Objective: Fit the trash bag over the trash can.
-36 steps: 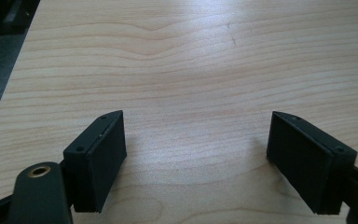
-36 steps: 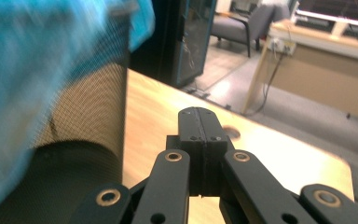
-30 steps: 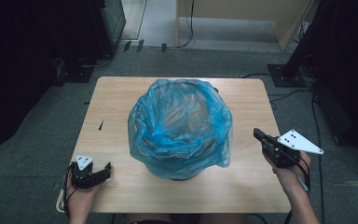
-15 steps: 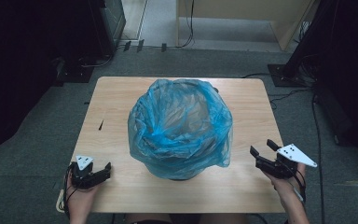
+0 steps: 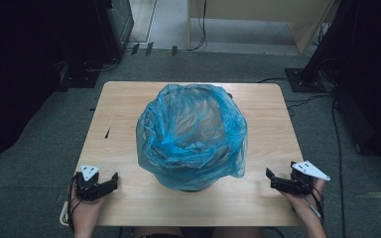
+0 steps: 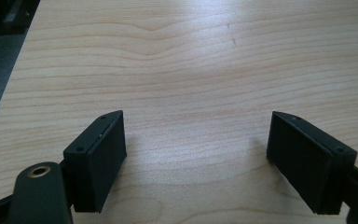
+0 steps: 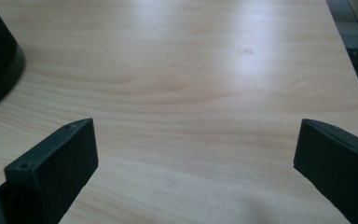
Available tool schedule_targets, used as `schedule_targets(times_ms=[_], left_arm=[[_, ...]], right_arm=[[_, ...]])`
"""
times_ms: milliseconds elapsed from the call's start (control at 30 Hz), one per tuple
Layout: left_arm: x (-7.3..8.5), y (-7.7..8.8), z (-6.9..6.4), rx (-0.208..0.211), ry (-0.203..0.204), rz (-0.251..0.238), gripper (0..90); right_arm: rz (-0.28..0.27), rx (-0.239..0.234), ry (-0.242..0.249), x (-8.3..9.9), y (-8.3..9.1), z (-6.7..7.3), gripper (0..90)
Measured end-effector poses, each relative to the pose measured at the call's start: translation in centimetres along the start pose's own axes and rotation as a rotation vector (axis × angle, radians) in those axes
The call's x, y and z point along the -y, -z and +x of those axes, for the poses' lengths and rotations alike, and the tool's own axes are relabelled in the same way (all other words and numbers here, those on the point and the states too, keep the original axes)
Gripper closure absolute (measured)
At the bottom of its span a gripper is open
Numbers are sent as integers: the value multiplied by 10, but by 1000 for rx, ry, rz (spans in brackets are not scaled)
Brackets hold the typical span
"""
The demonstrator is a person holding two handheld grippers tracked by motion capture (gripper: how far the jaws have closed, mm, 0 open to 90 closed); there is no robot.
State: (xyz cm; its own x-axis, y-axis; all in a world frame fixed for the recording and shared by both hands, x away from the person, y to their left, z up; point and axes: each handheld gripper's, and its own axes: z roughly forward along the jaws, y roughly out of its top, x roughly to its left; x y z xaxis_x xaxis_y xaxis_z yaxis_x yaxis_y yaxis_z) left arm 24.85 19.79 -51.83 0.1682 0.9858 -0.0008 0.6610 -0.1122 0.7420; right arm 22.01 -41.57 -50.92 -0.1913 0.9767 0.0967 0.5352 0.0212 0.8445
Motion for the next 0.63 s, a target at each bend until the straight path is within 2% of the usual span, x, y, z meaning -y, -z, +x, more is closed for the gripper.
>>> schedule_targets(times_ms=[133, 167, 200, 267, 300, 367, 400, 633], left_arm=[[0, 0, 0, 0, 0, 0, 202], [0, 0, 0, 0, 0, 0, 202], [0, 0, 0, 0, 0, 0, 202], [0, 0, 0, 0, 0, 0, 203], [0, 0, 0, 0, -1, 0, 202], [0, 0, 0, 0, 0, 0, 202], [0, 0, 0, 1, -1, 0, 202], [0, 0, 0, 0, -1, 0, 202]], right_arm=[[35, 26, -16, 11, -4, -6, 0], [55, 31, -33, 11, -4, -7, 0], [50, 35, -37, 12, -3, -8, 0], [58, 40, -24, 12, -3, -8, 0], [87, 41, -18, 12, -5, -7, 10], [187, 72, 4, 12, -10, -6, 45], [207, 93, 19, 12, -12, -5, 42], [206, 94, 18, 12, -12, -5, 42]])
